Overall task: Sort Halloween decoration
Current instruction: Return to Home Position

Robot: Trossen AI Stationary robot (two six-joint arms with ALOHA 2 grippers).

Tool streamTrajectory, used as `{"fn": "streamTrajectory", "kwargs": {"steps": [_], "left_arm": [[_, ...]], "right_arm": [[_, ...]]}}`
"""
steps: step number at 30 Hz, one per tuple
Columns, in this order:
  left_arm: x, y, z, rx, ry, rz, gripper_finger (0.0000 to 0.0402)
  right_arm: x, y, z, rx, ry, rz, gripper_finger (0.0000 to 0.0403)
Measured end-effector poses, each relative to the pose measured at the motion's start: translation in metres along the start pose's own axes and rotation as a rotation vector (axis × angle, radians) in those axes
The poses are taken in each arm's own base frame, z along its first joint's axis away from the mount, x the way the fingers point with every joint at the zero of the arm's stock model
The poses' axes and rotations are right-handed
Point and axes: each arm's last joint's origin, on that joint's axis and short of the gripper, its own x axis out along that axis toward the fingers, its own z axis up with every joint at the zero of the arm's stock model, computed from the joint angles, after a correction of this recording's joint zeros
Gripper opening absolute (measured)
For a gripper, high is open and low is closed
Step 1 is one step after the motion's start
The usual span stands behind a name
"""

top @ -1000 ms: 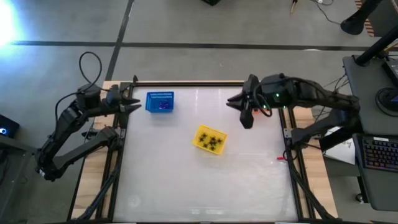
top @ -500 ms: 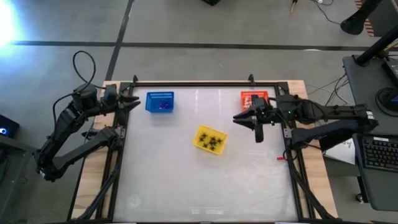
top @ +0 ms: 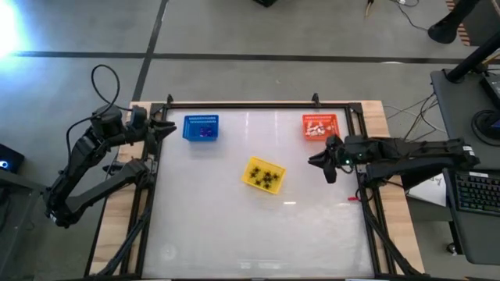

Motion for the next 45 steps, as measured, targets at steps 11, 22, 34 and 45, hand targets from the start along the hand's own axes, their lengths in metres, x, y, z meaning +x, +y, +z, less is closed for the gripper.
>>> {"fn": "streamTrajectory", "kwargs": {"steps": [11, 22, 34, 45], "left_arm": [[0.000, -0.002, -0.001, -0.034, 0.020, -0.077, 0.0094], [0.000, -0.003, -0.001, -0.086, 0.031, -0.107, 0.0094], [-0.001, -0.004, -0.001, -0.111, 0.040, -0.131, 0.0094], [-0.001, -0.004, -0.001, -0.095, 0.040, -0.137, 0.0094]], "right_arm": [[0.013, -0.015, -0.041, -0.263, -0.209, 0.317, 0.0063], [0.005, -0.029, -0.069, -0.315, -0.356, 0.469, 0.0063], [-0.007, -0.037, -0.082, -0.352, -0.506, 0.542, 0.0063], [-0.002, -0.047, -0.092, -0.268, -0.428, 0.388, 0.0063]]}}
